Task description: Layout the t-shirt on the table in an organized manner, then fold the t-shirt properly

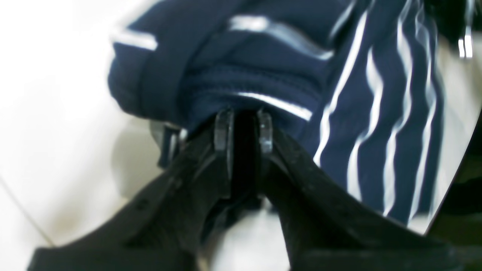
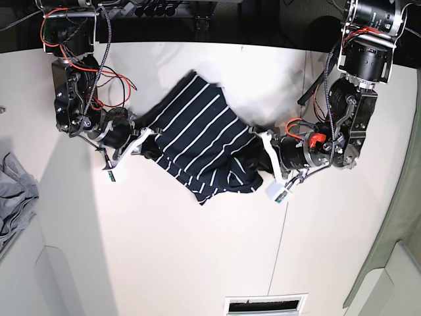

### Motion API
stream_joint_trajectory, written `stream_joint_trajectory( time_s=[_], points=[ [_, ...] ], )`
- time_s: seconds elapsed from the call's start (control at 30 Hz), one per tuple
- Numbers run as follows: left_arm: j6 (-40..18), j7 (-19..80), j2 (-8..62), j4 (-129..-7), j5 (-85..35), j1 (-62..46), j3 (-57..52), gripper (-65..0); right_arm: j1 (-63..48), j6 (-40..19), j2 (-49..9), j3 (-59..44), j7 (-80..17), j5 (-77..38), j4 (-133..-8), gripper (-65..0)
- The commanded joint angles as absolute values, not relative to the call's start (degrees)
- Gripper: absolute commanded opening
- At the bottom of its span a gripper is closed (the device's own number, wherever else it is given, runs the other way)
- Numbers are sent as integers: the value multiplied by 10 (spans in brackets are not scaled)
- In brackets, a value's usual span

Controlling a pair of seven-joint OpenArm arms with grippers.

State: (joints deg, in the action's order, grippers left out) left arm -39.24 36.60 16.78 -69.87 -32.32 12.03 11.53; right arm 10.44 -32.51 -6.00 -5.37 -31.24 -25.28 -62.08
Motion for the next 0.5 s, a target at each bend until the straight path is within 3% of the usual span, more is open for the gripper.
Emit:
stream_joint_trajectory(
  time_s=[0.0,0.23,0.47],
  points=[
    [-396,353,168,-706,-334,140,113,-560,96,-335,-62,-53,-321,-270,-638,-650],
    [-396,365,180,-707,-338,179,113,-559,-4,-338,-59,-53,-337,-305,-745,-650],
    [-400,423,219,-756,-463,175,113,-559,-20,-336,-58,-84,-336,-306,-850,-650]
  ],
)
